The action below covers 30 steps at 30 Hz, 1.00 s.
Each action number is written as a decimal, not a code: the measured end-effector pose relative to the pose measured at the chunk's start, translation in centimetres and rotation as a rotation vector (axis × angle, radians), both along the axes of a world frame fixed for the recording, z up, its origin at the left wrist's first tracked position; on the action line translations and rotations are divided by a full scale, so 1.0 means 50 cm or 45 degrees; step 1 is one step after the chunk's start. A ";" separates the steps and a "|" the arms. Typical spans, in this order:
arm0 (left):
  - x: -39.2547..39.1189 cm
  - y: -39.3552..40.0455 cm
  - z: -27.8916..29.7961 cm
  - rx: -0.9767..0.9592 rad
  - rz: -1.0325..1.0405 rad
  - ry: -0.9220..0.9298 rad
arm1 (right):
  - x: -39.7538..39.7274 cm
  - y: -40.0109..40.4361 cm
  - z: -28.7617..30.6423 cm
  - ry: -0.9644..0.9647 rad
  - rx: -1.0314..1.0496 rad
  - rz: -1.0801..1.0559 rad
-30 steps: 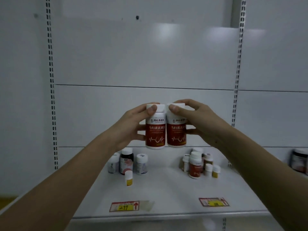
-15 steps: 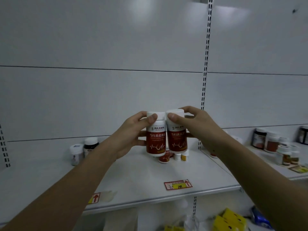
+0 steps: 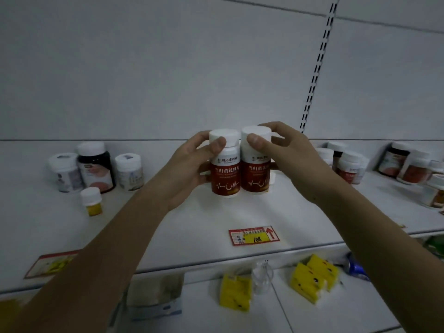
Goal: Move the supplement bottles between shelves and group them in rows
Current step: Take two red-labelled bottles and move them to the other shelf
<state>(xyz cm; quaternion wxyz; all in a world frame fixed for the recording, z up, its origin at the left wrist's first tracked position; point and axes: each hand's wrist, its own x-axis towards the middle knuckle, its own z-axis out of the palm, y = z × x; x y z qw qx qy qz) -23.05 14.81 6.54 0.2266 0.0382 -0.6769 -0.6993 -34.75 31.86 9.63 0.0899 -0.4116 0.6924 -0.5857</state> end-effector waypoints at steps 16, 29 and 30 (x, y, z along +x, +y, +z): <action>-0.075 0.038 -0.050 -0.043 0.032 -0.043 | -0.110 0.009 -0.074 -0.013 0.001 0.079; -0.302 0.315 -0.012 -0.092 -0.050 0.077 | -0.338 0.296 -0.024 0.107 -0.101 0.150; -0.323 0.342 -0.016 -0.090 -0.056 0.074 | -0.360 0.322 -0.028 0.097 -0.107 0.155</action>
